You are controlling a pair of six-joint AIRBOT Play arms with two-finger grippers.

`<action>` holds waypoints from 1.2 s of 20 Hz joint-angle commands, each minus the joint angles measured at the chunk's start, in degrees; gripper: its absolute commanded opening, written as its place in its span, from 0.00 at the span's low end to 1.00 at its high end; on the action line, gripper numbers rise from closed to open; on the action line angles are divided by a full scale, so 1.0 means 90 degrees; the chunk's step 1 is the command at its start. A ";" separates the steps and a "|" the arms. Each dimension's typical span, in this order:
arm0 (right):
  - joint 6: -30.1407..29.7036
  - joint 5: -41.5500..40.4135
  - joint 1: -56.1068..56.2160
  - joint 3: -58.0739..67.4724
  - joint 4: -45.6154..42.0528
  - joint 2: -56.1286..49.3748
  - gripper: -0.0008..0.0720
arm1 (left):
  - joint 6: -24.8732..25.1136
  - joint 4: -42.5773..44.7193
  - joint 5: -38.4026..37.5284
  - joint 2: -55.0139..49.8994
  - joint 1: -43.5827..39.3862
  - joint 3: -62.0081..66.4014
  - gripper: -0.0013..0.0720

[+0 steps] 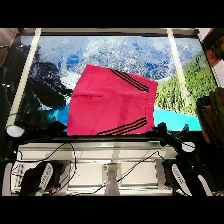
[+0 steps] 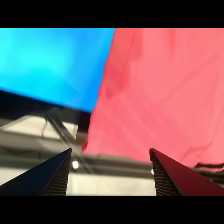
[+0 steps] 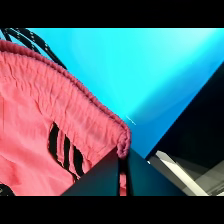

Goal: Fold the clothes and pants, and hang the long-sleeved shirts on hangers.

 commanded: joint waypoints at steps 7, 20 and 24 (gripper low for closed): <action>0.0005 0.0007 0.0007 0.0005 0.0036 0.0002 0.03 | -0.0019 -0.0891 0.0617 0.0678 0.0002 -0.1423 0.76; 0.0005 0.0005 0.0007 0.0005 0.0034 0.0002 0.04 | 0.0012 -0.1664 0.1911 0.0663 -0.0010 -0.1690 0.75; 0.0005 0.0005 0.0007 0.0005 0.0034 0.0002 0.03 | 0.0199 -0.1661 0.1955 0.0663 -0.0410 -0.1705 0.75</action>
